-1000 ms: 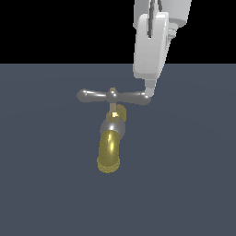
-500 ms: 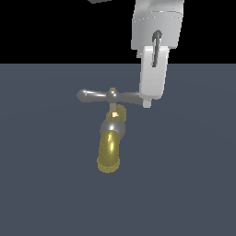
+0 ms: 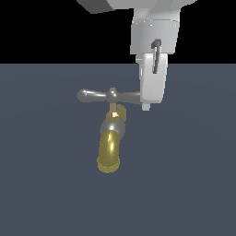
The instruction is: Turn on the faucet by rotating a designated handle.
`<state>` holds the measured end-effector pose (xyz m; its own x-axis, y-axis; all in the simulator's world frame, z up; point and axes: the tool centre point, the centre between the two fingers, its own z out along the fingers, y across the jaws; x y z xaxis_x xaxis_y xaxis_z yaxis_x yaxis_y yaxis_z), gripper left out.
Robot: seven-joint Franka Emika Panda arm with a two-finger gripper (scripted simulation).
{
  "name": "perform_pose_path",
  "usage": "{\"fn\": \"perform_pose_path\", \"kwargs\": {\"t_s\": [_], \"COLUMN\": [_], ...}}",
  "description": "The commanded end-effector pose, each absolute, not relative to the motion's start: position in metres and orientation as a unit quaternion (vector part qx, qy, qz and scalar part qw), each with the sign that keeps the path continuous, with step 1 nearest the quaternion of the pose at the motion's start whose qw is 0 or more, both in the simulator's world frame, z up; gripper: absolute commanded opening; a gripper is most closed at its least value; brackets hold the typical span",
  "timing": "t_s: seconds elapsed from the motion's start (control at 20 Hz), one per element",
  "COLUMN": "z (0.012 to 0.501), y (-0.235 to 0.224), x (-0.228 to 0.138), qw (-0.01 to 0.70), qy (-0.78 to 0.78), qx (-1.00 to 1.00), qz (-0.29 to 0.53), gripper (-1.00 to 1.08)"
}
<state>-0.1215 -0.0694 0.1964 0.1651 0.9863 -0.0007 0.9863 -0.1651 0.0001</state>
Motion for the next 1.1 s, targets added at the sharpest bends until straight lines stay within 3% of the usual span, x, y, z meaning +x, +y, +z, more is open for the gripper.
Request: {"fn": "perform_pose_path", "kwargs": {"t_s": [0.0,1.05], "z": [0.196,0.196], "y": [-0.069,-0.085], "x": [-0.121,-0.069], "qw": [0.0,0.0], "qy": [0.646,0.647], "qx": [0.763,0.763], "qz": [0.0,0.0], "gripper": [-1.0,-1.0]}}
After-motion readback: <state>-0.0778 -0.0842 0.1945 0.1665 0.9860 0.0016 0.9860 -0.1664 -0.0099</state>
